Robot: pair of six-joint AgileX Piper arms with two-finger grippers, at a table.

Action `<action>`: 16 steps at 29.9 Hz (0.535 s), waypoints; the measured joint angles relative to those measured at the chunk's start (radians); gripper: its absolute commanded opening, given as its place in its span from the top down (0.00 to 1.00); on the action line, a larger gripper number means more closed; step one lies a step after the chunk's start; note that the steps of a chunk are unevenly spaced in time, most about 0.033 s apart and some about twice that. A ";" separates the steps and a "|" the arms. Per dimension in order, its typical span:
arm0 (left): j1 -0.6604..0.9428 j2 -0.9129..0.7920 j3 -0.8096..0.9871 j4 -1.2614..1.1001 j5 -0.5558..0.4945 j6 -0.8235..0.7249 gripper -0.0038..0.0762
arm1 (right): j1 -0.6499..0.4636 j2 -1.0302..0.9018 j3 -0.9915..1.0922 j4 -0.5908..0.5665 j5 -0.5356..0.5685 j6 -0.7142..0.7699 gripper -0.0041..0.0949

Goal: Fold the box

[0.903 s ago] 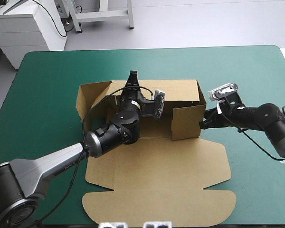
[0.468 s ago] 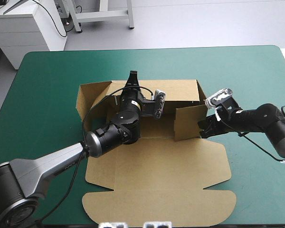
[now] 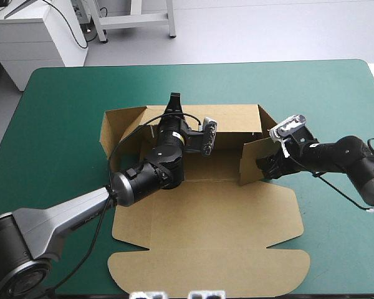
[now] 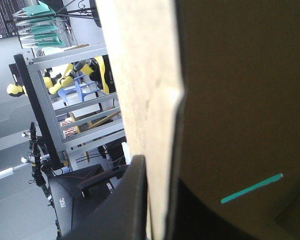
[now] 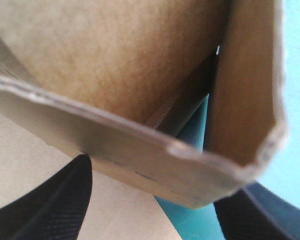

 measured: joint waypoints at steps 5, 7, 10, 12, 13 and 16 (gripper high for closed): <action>0.000 0.000 0.000 0.000 0.000 0.000 0.96 | 0.000 0.007 0.001 0.073 0.021 -0.019 0.31; 0.000 0.000 0.000 0.000 0.000 0.000 0.96 | 0.000 0.006 0.002 0.104 0.030 -0.020 0.31; 0.000 0.001 0.000 0.000 0.000 0.000 0.96 | 0.001 -0.012 0.023 0.139 0.026 -0.022 0.31; 0.000 0.001 0.000 -0.001 -0.001 0.000 0.96 | 0.018 -0.036 0.054 0.148 -0.014 -0.023 0.31; 0.000 0.001 0.000 -0.002 -0.001 0.000 0.96 | 0.032 -0.048 0.073 0.150 -0.045 -0.026 0.31; 0.000 0.001 0.000 -0.002 -0.006 0.000 0.96 | 0.113 -0.087 0.142 0.159 -0.198 -0.027 0.31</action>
